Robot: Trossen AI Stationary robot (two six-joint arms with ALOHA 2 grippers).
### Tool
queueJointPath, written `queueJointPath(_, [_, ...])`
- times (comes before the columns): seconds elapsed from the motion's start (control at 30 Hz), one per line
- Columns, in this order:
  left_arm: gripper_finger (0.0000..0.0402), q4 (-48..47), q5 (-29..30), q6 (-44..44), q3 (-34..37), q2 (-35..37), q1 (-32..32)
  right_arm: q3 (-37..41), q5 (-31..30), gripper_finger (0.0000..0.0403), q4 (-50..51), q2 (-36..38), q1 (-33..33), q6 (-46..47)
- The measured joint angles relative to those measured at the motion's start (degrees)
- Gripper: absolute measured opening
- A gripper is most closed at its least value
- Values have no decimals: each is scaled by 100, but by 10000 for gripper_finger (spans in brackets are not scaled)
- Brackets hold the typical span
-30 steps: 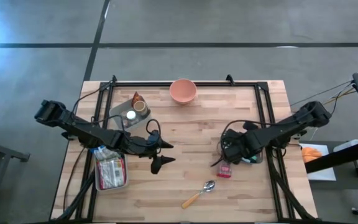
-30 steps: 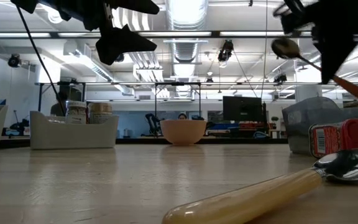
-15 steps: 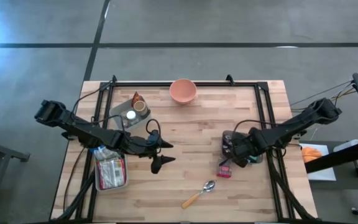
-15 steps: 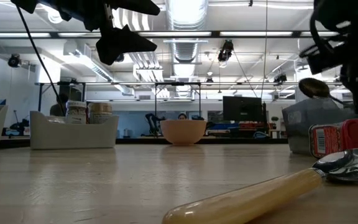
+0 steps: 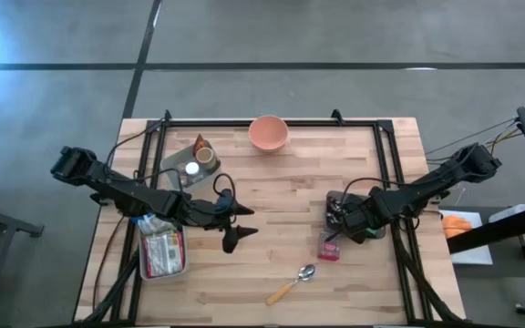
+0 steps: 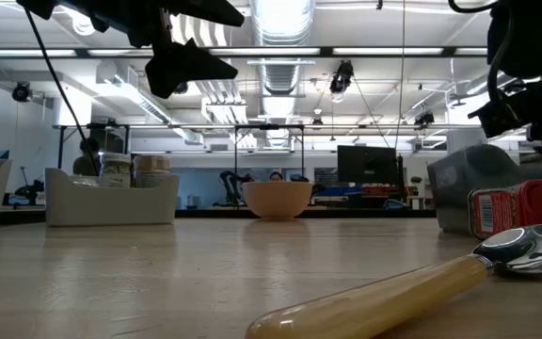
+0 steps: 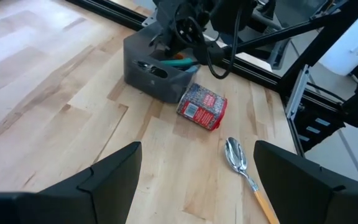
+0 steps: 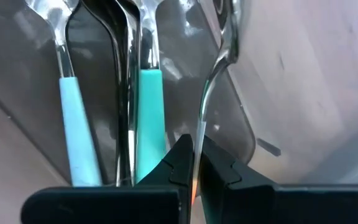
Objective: Pick & Place Food Item
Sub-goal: Put the white orange spoon into the black bin
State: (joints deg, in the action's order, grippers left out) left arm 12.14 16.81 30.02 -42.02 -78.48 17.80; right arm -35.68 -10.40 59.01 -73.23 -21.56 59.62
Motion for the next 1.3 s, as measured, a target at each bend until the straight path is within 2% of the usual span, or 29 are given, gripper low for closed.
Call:
queueJointPath(0.5, [313, 2, 12, 629, -157, 0, -2, 157, -105, 8, -650, 0, 123, -355])
queueJointPath(1.3, [312, -4, 9, 582, -157, 0, -2, 173, -112, 8, -992, 0, 188, -580])
